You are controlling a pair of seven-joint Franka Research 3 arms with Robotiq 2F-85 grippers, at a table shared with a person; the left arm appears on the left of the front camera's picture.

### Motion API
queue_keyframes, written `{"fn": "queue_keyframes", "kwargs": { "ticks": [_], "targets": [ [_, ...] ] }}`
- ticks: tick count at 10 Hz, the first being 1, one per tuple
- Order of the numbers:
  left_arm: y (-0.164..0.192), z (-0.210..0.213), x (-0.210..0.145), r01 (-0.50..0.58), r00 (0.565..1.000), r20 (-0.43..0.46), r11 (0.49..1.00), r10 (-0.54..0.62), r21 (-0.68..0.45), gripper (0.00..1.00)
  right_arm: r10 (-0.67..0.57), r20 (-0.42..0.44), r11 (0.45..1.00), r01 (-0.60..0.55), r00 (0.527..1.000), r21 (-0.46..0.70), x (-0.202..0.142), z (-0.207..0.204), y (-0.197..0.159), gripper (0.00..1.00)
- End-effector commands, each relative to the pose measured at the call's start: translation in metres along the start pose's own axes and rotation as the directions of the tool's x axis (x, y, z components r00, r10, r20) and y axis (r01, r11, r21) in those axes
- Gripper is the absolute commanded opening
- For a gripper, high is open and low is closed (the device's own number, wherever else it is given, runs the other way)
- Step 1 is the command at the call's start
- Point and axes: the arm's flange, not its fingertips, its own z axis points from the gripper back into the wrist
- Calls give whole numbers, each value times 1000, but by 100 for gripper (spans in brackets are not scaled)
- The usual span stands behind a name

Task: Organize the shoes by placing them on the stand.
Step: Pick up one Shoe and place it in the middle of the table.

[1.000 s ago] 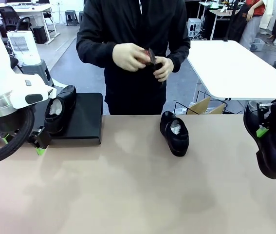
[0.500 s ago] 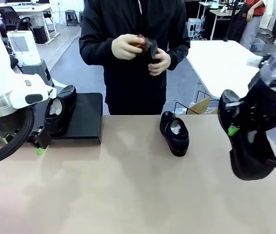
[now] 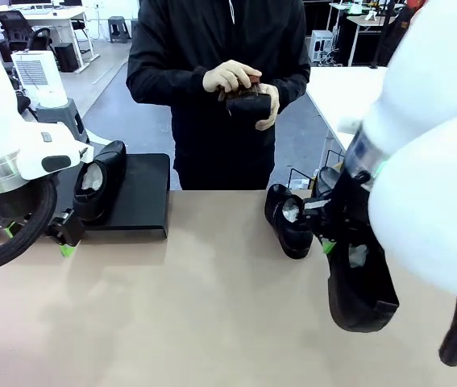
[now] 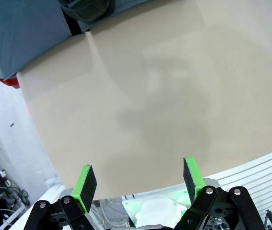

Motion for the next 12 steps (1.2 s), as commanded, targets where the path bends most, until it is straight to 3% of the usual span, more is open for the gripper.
{"fn": "queue_keyframes", "kwargs": {
  "ticks": [1, 3, 6, 8, 12],
  "targets": [
    [0, -1, 0, -14, 1000, 10, 1000, 14, -13, 94, -31, 38, 999, 30, 999, 17, 10, 15, -19, 0],
    [0, -1, 0, -14, 1000, 10, 1000, 14, -13, 94, -17, -56, 1000, 17, 998, -2, 3, -7, -1, 0],
    [0, -1, 0, -14, 1000, 10, 1000, 14, -13, 94, 129, -206, 991, -135, 970, -14, -11, -62, 47, 0],
    [0, -1, 0, -14, 1000, 10, 1000, 14, -13, 94, 145, -226, 988, -154, 963, -21, -14, -86, 69, 0],
    [0, -1, 0, -14, 1000, 10, 1000, 14, -13, 94, 70, -223, 996, -79, 972, -35, -35, -144, 95, 0]
  ]
}}
